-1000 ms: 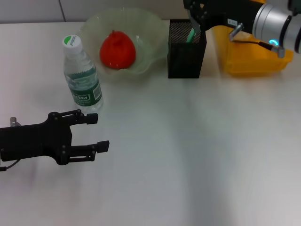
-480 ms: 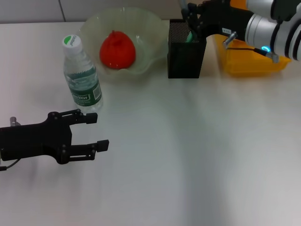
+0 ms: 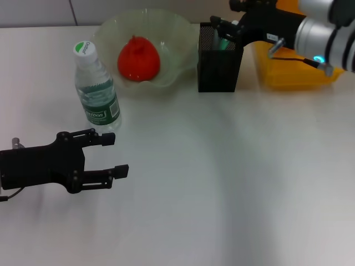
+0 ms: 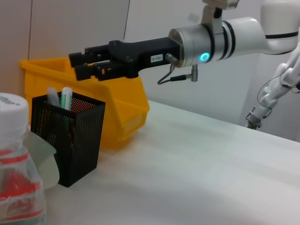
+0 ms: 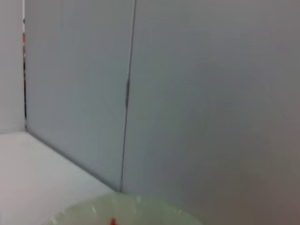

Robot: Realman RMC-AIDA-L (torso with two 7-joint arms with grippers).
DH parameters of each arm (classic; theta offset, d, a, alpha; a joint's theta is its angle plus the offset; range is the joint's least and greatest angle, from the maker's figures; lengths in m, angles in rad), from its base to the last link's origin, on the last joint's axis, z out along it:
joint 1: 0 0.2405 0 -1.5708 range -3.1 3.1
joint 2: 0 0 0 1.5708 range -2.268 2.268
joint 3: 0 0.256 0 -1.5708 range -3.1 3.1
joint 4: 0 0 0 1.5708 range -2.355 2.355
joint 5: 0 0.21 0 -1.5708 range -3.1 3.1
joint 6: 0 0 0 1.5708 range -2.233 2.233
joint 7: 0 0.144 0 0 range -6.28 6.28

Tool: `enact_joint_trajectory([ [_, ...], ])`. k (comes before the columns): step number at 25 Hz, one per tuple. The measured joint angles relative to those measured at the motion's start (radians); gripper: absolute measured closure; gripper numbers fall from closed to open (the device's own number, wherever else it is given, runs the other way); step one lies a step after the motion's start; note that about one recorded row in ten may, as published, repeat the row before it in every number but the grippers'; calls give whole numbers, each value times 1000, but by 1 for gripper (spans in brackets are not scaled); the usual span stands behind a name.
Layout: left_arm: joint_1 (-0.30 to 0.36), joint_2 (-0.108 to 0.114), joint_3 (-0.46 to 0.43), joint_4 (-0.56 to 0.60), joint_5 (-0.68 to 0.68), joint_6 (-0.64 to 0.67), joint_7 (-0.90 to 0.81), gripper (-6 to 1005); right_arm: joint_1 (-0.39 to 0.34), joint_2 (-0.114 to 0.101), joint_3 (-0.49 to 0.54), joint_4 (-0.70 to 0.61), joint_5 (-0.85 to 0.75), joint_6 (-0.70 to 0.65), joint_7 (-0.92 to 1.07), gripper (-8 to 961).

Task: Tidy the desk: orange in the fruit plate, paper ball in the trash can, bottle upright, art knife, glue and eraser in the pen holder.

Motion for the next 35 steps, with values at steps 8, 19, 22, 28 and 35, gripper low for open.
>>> enact_joint_trajectory([
  [8,-6,14,-7,1,-7,46,-88,198,-85,-33,166,-65,-4,-392,102,269],
  [19,-15,14,-45,-11,-11,151,-89,198,-134,-73,213,-94,-312,-783,165,205],
  [22,-15,22,-46,-13,-10,178,-59,198,-135,-62,213,-91,-369,-830,139,187],
  [28,-22,55,-37,-14,-4,193,-49,197,-172,-24,216,-90,-407,-840,39,187],
  [35,-27,84,-34,-14,4,218,-63,197,-187,-50,221,-64,-409,-877,44,187],
])
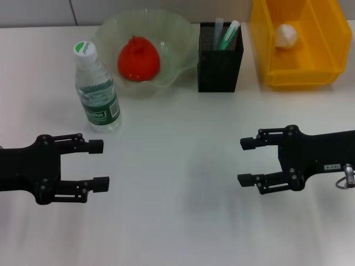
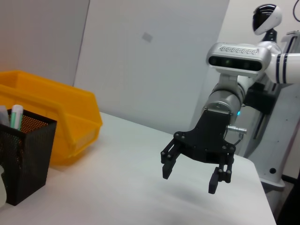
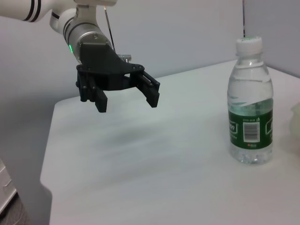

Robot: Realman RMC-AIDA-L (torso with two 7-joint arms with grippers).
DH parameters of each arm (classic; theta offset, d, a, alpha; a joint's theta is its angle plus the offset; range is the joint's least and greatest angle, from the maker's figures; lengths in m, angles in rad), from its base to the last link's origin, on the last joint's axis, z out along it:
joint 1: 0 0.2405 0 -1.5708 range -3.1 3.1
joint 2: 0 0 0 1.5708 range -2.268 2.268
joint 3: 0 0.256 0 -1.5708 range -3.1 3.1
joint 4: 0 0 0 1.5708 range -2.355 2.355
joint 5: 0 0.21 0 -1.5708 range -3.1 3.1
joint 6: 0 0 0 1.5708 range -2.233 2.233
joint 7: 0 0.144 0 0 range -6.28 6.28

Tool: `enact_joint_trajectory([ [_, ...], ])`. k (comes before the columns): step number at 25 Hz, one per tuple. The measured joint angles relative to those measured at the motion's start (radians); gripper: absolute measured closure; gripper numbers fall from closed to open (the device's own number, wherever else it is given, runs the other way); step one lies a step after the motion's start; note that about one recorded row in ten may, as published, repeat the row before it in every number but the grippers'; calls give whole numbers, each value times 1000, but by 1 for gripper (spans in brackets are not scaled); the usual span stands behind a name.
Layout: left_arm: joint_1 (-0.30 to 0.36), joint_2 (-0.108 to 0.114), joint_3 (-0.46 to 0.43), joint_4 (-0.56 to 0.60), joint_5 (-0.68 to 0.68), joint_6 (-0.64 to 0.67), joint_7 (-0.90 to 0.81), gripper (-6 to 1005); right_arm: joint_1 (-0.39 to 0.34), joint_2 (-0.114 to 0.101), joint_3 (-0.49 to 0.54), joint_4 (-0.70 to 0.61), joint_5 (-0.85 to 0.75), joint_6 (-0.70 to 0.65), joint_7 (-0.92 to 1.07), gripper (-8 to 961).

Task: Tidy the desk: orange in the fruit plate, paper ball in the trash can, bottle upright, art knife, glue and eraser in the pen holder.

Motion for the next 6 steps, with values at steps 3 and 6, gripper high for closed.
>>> enact_joint_trajectory([
  [3,0,1,0,0,6,4,-3,197,0,-1,7,10,0,-3,0,187],
  [6,0,-1,0,0,16,2,-10,197,0,1,9,14,0,-2,-3,187],
])
